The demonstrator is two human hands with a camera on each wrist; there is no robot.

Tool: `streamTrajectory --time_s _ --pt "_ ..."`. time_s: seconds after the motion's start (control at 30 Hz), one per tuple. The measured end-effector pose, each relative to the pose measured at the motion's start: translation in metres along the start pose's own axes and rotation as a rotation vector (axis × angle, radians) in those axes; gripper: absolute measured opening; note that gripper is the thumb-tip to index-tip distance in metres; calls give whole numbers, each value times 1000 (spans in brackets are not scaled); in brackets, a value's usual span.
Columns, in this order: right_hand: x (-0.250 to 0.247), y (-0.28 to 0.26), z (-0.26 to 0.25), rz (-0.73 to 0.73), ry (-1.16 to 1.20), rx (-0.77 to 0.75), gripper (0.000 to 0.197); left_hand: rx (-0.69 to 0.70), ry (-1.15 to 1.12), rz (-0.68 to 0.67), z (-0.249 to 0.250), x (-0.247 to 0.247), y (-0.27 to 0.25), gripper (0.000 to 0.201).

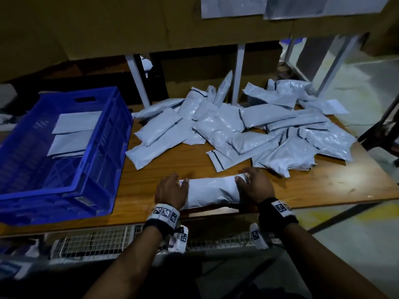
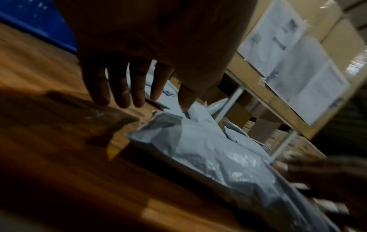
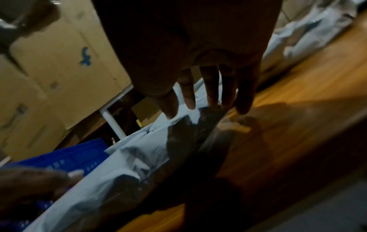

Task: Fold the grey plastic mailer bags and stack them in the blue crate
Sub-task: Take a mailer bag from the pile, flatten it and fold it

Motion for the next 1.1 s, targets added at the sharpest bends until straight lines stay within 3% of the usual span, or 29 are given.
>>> streamTrajectory --time_s 0.1,0.17,0.2,0.27,0.43,0.6,1.1 --pt "3 -6 -37 67 -174 -223 43 371 115 127 42 1 -9 47" --pt "24 -7 -58 15 -253 -341 52 613 226 86 72 19 -19 51" --pt "37 -8 -67 -16 -292 -404 55 654 261 48 81 29 -22 54" --pt "59 -10 -74 -72 -359 -488 56 634 316 -30 83 47 -21 59" --pt "77 -18 -64 -55 -419 -505 58 575 499 -223 68 76 -17 79" --pt "79 -20 -62 -21 -443 -520 55 561 543 -238 68 76 -19 65" --pt "91 -18 -53 -26 -492 -508 55 543 552 -250 68 82 -18 63"
Point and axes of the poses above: each hand's wrist, its own y-axis towards the middle knuckle, its own x-axis out of the palm, z = x × y, the point moved 7 cm from there along y, towards the middle knuckle, and after that the axes turned 2 degrees about -z, right-handed, at the moved point
